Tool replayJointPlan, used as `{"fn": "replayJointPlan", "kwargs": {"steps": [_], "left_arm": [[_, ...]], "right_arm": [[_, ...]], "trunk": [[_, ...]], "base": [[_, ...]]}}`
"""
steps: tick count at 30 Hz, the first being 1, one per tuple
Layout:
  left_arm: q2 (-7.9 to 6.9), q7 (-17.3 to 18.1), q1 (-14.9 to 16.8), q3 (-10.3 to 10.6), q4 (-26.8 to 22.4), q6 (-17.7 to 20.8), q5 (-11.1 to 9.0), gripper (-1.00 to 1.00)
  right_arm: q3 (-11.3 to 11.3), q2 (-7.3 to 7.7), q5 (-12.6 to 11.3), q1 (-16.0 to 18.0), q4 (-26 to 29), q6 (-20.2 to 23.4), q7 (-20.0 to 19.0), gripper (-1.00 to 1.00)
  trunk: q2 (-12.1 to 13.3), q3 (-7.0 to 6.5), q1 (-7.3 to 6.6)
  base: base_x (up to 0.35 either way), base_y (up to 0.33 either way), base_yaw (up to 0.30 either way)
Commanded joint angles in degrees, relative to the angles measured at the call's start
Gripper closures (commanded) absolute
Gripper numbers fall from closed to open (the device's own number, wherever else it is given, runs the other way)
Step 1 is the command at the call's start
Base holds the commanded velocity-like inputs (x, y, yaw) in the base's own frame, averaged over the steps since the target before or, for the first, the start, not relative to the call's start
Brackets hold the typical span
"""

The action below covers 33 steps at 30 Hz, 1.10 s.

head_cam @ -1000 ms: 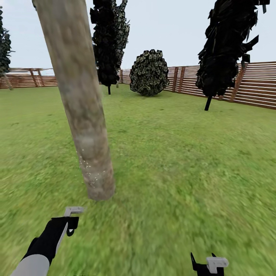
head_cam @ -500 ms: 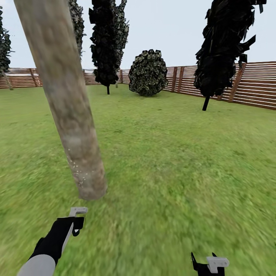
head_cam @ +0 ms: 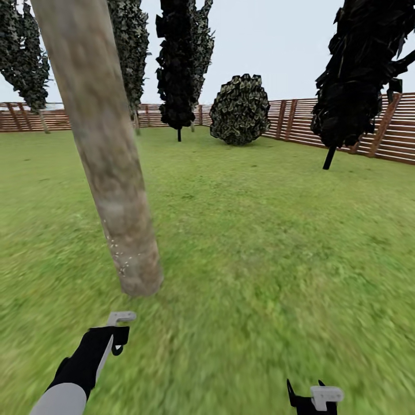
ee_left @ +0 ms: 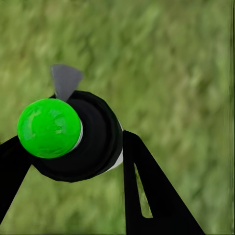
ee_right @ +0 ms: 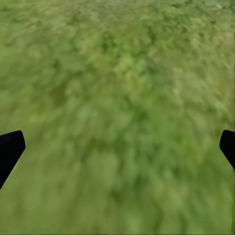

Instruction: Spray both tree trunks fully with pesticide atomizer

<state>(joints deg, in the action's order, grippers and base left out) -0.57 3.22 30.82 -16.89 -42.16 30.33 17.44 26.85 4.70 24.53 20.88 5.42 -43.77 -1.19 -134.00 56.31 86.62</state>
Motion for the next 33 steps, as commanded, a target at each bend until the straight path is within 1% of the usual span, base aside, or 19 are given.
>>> {"fn": "replayJointPlan", "kwargs": {"steps": [1,12,25,30,33], "left_arm": [[0.04,0.3,0.0,-0.2,-0.1,0.3,0.5,1.0],[0.04,0.3,0.0,-0.3,0.0,0.3,0.5,1.0],[0.04,0.3,0.0,-0.5,0.0,0.3,0.6,1.0],[0.04,0.3,0.0,-0.5,0.0,0.3,0.6,1.0],[0.04,0.3,0.0,-0.5,0.0,0.3,0.7,1.0]], "right_arm": [[0.5,0.01,0.4,0.0,-0.1,-0.2,-0.1,-1.0],[0.5,-0.02,0.4,0.0,-0.1,-0.2,-0.1,-1.0],[0.5,-0.04,0.4,0.0,-0.1,-0.2,-0.1,-1.0],[0.5,-0.04,0.4,0.0,-0.1,-0.2,-0.1,-1.0],[0.5,-0.04,0.4,0.0,-0.1,-0.2,-0.1,-1.0]], "trunk": [[0.0,0.05,0.01],[0.0,0.05,0.01],[0.0,0.05,0.01],[0.0,0.05,0.01],[0.0,0.05,0.01]], "base": [[0.201,-0.216,0.033],[0.275,-0.145,0.013],[0.256,-0.171,0.261],[0.066,-0.257,0.277],[-0.042,-0.27,0.12]]}}
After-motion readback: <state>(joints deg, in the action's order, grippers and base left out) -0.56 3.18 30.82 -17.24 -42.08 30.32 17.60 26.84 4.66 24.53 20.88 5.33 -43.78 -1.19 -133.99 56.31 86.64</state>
